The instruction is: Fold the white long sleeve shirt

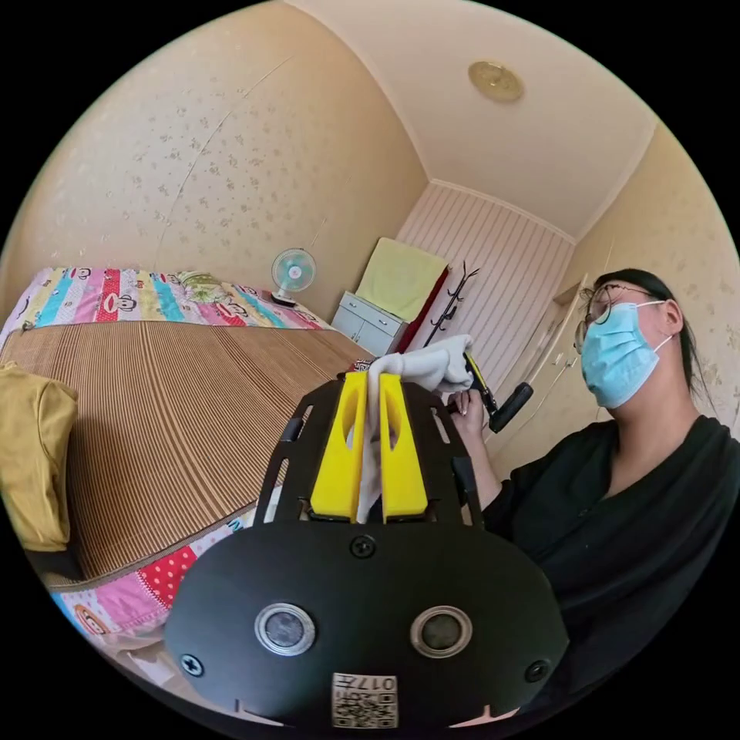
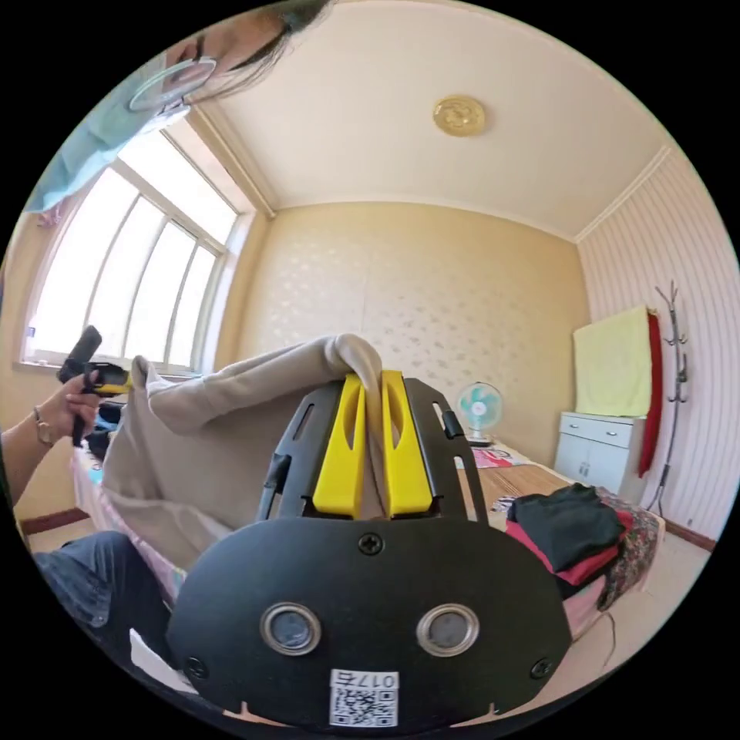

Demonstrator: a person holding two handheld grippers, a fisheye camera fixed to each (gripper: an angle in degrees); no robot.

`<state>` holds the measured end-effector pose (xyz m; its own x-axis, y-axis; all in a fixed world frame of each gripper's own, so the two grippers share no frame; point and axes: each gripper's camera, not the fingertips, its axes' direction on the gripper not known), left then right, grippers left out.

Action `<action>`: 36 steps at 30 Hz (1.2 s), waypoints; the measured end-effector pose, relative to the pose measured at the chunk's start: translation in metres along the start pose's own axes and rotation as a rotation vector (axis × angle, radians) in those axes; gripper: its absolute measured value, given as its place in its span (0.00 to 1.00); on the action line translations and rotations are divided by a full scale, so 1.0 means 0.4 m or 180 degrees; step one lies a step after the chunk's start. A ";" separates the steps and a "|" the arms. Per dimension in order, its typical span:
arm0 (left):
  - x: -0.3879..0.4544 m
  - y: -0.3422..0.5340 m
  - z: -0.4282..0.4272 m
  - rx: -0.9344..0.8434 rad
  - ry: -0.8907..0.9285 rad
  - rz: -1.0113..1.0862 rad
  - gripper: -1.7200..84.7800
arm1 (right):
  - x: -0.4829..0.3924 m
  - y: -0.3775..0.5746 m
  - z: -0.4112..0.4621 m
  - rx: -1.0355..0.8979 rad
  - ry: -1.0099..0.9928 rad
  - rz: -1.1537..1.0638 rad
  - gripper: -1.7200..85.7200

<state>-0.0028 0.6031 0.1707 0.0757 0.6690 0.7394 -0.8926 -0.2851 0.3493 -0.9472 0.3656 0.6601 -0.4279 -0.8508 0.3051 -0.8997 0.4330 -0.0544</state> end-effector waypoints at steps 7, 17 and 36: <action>0.058 -0.016 0.124 0.0173 0.0160 0.0029 0.08 | -0.016 -0.069 0.037 0.0073 -0.0412 0.1016 0.07; 0.142 0.101 0.375 -0.1256 -0.0088 0.0111 0.21 | -0.236 -0.201 0.030 0.0229 -0.0466 0.0562 0.06; 0.632 0.260 0.577 -0.0886 -0.1395 0.1304 0.11 | -0.416 -0.464 -0.076 0.0495 -0.0431 0.1144 0.06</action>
<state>0.0260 0.5842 0.5268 -0.1731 0.1860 0.9672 -0.9647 -0.2298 -0.1285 -0.7065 0.4360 0.6484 -0.7154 -0.6895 0.1131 -0.6887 0.6685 -0.2808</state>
